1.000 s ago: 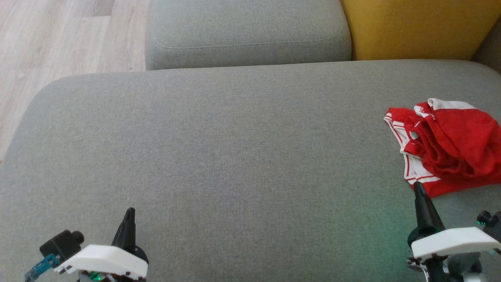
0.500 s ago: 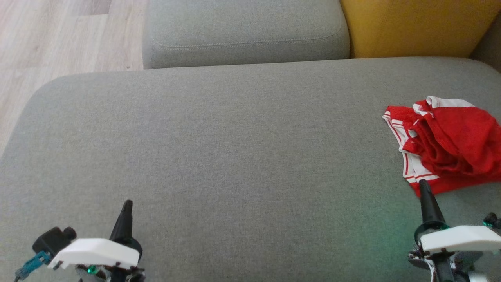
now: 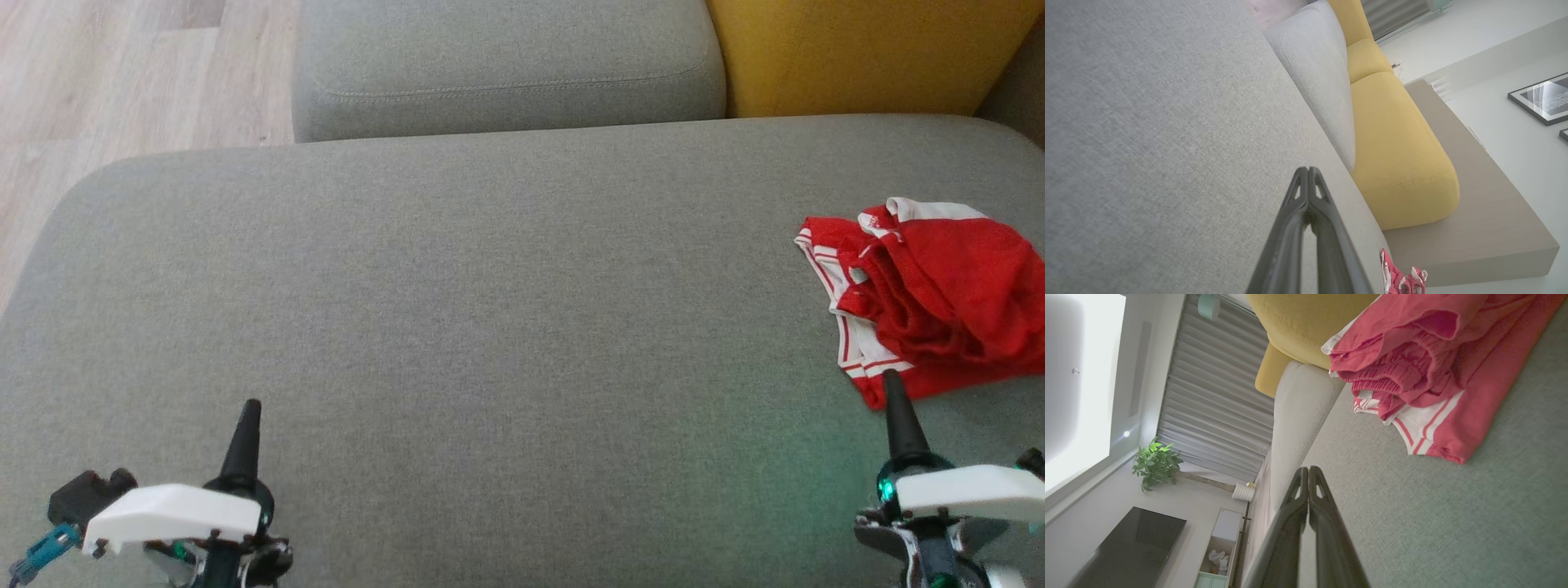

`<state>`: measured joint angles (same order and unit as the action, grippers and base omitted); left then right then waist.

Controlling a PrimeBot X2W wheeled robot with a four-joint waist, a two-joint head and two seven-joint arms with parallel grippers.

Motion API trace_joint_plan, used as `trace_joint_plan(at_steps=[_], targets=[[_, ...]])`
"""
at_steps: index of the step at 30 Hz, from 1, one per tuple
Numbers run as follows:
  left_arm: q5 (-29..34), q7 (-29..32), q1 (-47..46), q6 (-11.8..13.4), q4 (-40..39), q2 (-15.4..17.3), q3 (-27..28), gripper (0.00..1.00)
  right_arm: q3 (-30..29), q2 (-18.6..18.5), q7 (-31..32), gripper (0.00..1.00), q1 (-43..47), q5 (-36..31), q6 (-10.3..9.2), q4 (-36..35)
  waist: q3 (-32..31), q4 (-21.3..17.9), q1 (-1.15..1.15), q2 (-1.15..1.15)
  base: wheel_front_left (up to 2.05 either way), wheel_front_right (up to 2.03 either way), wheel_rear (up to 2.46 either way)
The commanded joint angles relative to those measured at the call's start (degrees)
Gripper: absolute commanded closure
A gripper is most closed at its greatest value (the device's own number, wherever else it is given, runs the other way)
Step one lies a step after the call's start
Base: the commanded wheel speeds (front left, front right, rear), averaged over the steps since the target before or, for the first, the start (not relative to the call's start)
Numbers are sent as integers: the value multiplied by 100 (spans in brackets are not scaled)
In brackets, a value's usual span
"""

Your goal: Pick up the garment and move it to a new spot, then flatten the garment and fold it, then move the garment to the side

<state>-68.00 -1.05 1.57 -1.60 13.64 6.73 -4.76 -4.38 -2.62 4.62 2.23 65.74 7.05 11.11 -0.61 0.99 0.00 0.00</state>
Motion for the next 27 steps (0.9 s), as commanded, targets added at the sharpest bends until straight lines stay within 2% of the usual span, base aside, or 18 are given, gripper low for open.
trace_joint_plan(at_steps=[1,27], targets=[[-129,24,-342,-55,-140,14,197,100,47,-96,37,100,-380,151,31,-169,2,-2,0,0,0,0,0],[-1668,412,-611,-396,-28,-171,695,100,-58,-97,83,100,-668,1792,39,121,51,-64,0,0,0,0,0]])
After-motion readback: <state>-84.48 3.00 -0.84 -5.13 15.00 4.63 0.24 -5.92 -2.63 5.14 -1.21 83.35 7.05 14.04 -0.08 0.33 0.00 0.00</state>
